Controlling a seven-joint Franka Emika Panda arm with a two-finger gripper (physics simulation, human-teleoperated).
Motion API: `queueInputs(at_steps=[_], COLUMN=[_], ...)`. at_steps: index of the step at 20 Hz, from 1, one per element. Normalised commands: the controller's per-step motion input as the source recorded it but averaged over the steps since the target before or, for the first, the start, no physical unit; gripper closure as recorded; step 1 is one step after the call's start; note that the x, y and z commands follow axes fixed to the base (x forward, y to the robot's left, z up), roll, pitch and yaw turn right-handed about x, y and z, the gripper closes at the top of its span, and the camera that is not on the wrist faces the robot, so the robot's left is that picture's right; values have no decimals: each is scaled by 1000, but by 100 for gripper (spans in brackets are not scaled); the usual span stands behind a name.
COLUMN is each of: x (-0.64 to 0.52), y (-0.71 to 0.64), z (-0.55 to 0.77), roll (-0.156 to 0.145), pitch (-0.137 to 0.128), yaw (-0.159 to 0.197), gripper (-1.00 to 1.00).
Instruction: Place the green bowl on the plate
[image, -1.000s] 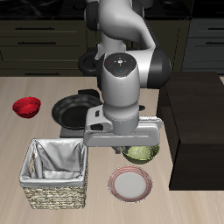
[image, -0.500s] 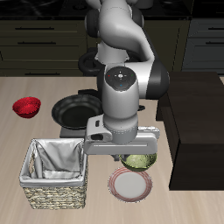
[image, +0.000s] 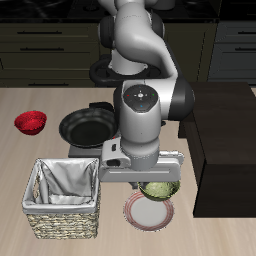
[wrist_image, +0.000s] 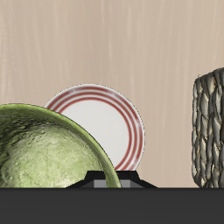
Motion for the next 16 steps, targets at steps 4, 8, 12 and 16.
queueInputs(at_steps=[4,8,12,16], x=[43,99,88,2], y=[78,65,36,29], z=[25,-57,-205,-124], roll=[-1,7,1,11], pitch=[-7,-7,20,20], yaw=[-6,19,10,8], gripper=[100,100,100,100])
